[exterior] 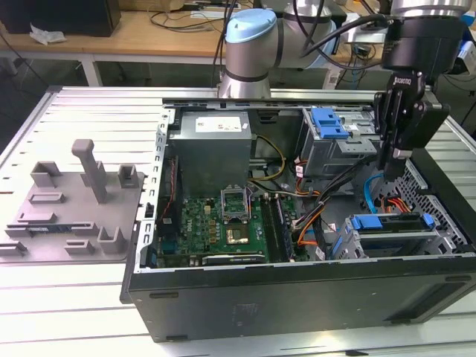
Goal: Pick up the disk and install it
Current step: 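Insert the second disk wire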
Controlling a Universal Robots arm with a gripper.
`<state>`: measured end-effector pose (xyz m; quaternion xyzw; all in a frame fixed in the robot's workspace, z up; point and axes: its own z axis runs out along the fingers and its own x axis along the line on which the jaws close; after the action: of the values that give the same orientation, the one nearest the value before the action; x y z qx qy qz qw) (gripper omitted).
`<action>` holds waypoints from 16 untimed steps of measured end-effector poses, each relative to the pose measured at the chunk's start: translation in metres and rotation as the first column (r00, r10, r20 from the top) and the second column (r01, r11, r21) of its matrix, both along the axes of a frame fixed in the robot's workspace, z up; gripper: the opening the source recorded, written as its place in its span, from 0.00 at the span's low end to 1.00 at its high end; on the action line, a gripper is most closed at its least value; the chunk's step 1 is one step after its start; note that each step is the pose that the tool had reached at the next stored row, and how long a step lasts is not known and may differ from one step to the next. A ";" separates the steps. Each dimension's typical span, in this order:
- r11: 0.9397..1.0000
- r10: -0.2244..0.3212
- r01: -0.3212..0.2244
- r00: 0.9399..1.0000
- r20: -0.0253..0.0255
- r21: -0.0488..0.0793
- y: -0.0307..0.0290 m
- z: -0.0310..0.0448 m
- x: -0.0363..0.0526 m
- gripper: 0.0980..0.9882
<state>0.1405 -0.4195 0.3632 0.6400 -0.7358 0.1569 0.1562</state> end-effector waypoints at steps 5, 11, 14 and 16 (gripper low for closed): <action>0.999 0.035 -0.035 0.999 -0.029 -0.018 0.0008 -0.0027 0.0022 0.23; 0.999 0.035 -0.035 0.999 -0.029 -0.019 0.0008 -0.0030 0.0022 0.07; 0.999 0.035 -0.035 0.999 -0.029 -0.019 0.0008 -0.0031 0.0022 0.07; 0.999 0.035 -0.035 0.999 -0.029 -0.019 0.0008 -0.0031 0.0022 0.07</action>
<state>0.1427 -0.4187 0.3600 0.6534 -0.7207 0.1575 0.1699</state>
